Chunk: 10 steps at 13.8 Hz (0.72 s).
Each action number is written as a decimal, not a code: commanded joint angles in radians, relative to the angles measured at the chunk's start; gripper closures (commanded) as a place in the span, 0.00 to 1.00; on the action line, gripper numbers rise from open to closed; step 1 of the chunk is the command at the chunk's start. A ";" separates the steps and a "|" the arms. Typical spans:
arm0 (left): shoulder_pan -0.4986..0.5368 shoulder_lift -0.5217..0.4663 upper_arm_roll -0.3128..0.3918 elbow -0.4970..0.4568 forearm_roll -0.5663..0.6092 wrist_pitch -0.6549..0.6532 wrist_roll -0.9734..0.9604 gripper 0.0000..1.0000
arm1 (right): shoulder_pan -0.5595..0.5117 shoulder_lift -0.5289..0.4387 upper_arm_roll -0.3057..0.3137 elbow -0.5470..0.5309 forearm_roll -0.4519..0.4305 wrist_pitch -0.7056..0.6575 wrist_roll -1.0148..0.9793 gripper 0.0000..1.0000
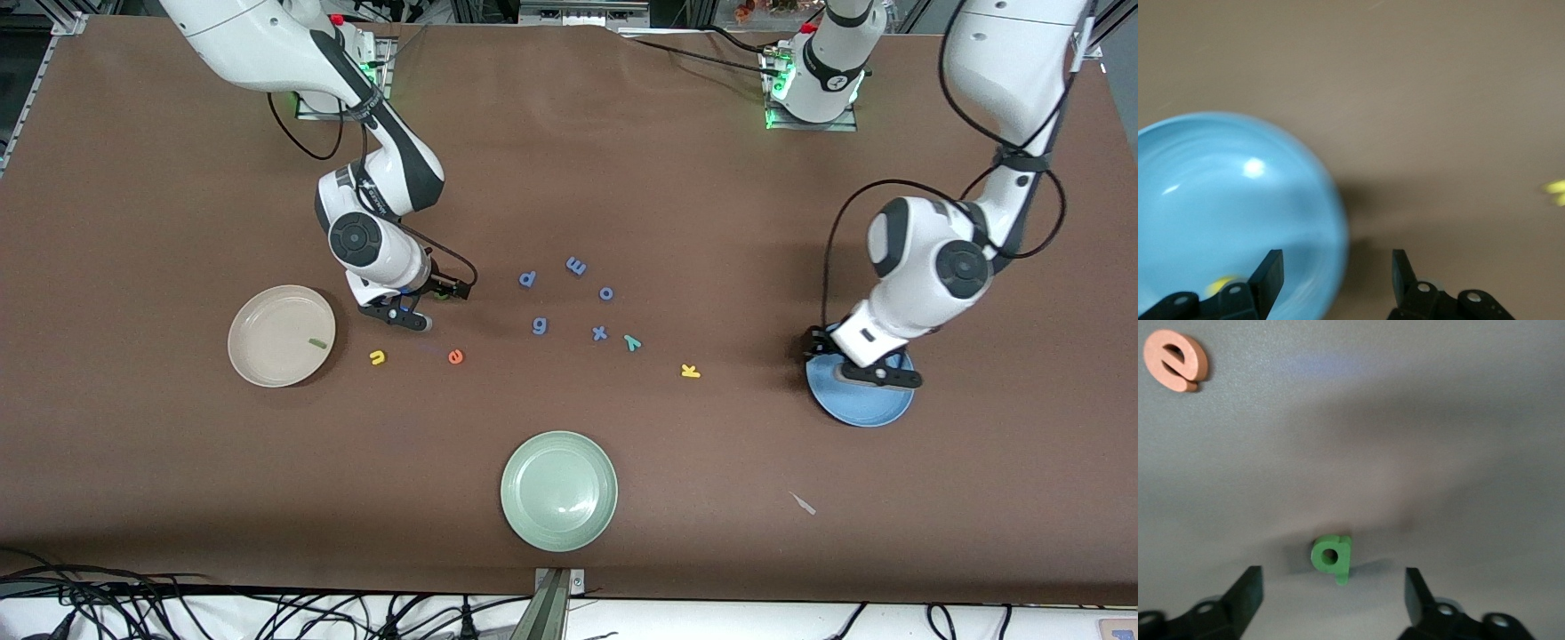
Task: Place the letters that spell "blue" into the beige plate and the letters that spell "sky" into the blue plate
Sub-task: 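Grasp the green q with the right gripper while the left gripper grasps the k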
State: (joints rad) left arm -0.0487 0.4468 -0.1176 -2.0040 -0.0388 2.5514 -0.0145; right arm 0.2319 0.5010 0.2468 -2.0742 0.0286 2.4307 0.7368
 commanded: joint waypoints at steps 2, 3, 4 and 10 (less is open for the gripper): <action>-0.118 0.153 0.004 0.212 -0.059 0.015 -0.087 0.26 | 0.004 0.007 0.000 -0.012 0.007 0.022 0.013 0.46; -0.153 0.177 0.004 0.246 -0.090 0.016 -0.102 0.26 | 0.004 0.008 0.002 -0.012 0.007 0.024 0.012 0.55; -0.186 0.206 0.007 0.283 -0.116 0.018 -0.120 0.26 | 0.004 0.010 0.000 -0.012 0.007 0.027 0.013 0.62; -0.329 0.316 0.098 0.367 -0.110 0.064 -0.193 0.23 | 0.003 0.018 0.000 -0.001 0.011 0.047 0.016 0.93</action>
State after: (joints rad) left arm -0.3548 0.7433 -0.0483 -1.6657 -0.1315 2.6088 -0.2100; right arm 0.2326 0.5146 0.2465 -2.0767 0.0287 2.4538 0.7421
